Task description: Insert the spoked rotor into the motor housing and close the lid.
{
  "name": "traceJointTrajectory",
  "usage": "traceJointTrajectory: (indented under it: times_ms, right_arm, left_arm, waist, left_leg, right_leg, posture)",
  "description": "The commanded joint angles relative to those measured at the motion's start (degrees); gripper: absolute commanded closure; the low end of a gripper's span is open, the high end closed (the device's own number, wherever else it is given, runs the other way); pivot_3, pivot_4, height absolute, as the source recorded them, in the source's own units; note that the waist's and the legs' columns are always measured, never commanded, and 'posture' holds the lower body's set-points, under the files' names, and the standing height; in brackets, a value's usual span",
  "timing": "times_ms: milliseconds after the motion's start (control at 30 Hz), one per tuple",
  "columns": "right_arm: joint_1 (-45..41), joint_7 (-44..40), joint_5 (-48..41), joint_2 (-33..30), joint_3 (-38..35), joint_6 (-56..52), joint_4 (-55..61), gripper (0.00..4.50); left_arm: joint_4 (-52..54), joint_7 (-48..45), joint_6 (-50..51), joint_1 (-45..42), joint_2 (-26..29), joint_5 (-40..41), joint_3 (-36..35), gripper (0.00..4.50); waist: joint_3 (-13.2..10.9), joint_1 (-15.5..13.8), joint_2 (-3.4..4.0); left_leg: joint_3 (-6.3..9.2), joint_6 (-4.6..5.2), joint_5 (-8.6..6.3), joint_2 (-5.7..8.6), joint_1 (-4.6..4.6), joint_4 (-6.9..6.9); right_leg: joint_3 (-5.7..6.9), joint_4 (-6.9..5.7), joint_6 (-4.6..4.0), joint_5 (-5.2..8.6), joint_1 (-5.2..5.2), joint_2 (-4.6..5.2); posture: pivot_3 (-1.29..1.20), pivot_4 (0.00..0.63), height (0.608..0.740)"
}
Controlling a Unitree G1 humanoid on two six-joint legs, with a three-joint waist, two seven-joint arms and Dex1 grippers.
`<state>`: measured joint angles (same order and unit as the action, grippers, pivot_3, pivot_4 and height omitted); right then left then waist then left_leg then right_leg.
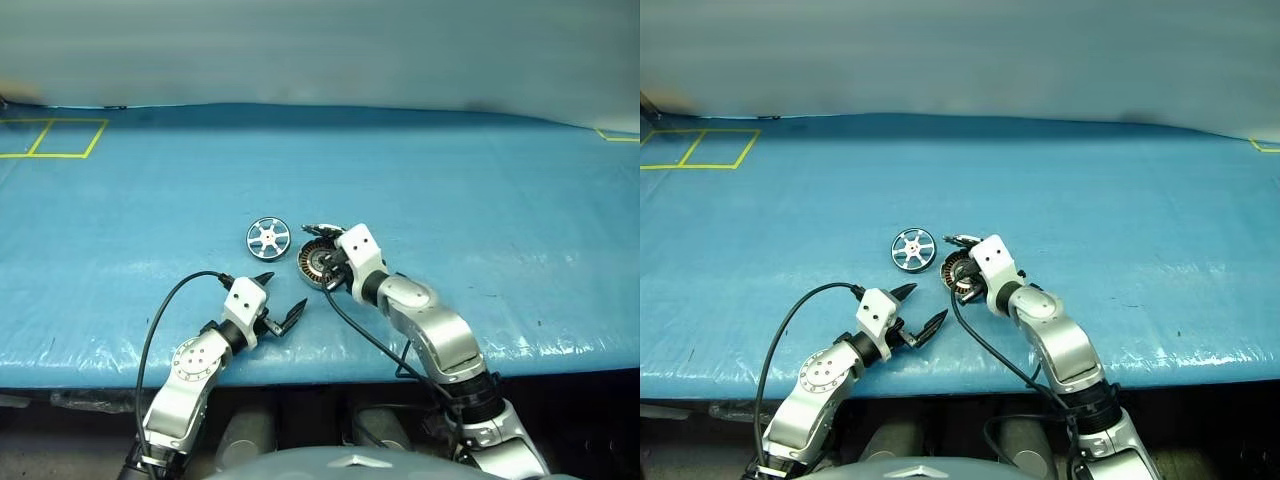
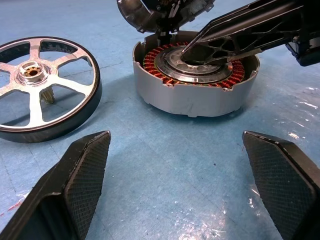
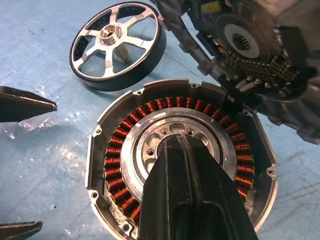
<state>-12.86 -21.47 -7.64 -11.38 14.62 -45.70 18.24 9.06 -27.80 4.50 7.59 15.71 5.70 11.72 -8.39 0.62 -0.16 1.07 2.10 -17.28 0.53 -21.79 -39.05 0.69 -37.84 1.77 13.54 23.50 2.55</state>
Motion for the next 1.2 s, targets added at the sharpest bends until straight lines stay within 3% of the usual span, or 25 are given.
traceJointTrajectory:
  times_ms: [33,200,467,800,900,1000,1200]
  right_arm:
    - [1.09,-2.99,-5.09,-0.50,-2.73,-0.40,8.77,4.48]
    - [5.77,-3.84,-8.02,-3.24,-3.10,-2.02,16.47,4.48]
    - [14.83,-2.92,-7.38,-5.97,-2.43,2.27,17.92,4.48]
    - [21.32,-1.28,-4.41,-7.14,-0.39,9.51,16.30,4.48]
    - [21.42,-0.41,-4.35,-6.34,-0.40,9.58,16.37,4.50]
    - [21.29,0.00,-4.02,-6.06,-0.20,9.86,16.08,4.50]
    - [21.53,0.27,-4.13,-5.79,-0.28,10.91,15.78,4.50]
  left_arm:
    - [1.83,-0.60,-0.59,-0.14,-0.19,1.64,-1.10,0.00]
    - [3.81,0.12,1.54,-1.72,0.75,3.61,-4.26,0.00]
    - [3.02,0.23,8.74,-9.17,2.34,5.78,-8.78,0.00]
    - [-10.70,-13.25,6.95,-24.22,10.77,3.72,-5.29,0.00]
    - [-14.59,-15.95,4.33,-28.47,12.28,2.66,-5.25,0.56]
    - [-19.33,-18.24,-1.34,-32.23,14.16,-0.14,-3.93,1.54]
    - [-29.57,-24.03,-11.07,-38.91,17.02,-5.08,-0.69,1.54]
  waist:
    - [-0.01,0.03,0.01]
    - [0.00,-0.03,0.00]
    - [0.00,0.00,-0.02]
    - [-0.01,0.07,-0.04]
    - [-0.02,-0.03,-0.06]
    - [-0.02,-0.04,-0.06]
    - [-0.02,-0.02,-0.06]
  left_leg:
    - [0.00,0.00,0.00,0.00,-0.01,0.01]
    - [0.04,0.00,0.00,-0.03,-0.01,0.01]
    - [-0.01,-0.01,0.01,0.00,0.00,-0.05]
    - [-0.06,-0.05,0.04,0.01,0.02,-0.06]
    - [-0.04,-0.09,0.06,-0.02,0.01,-0.05]
    - [-0.01,-0.12,0.08,-0.01,0.01,-0.04]
    - [-0.07,-0.17,0.11,0.01,0.01,-0.04]
  right_leg:
    - [0.00,0.00,0.00,0.00,0.01,0.00]
    - [0.03,0.00,0.00,0.00,0.00,-0.02]
    - [0.00,0.00,0.03,-0.01,-0.02,-0.04]
    - [-0.01,0.00,0.07,-0.03,-0.03,-0.43]
    - [-0.01,-0.01,0.07,-0.03,0.00,-0.45]
    - [-0.01,-0.01,0.06,-0.02,0.00,-0.44]
    - [-0.02,0.01,0.07,-0.03,0.00,-0.42]
  posture:
    - [0.00,0.150,0.740]
    - [0.00,0.150,0.740]
    - [0.00,0.150,0.740]
    - [0.00,0.150,0.740]
    - [0.00,0.150,0.740]
    - [0.00,0.150,0.740]
    - [0.00,0.150,0.740]
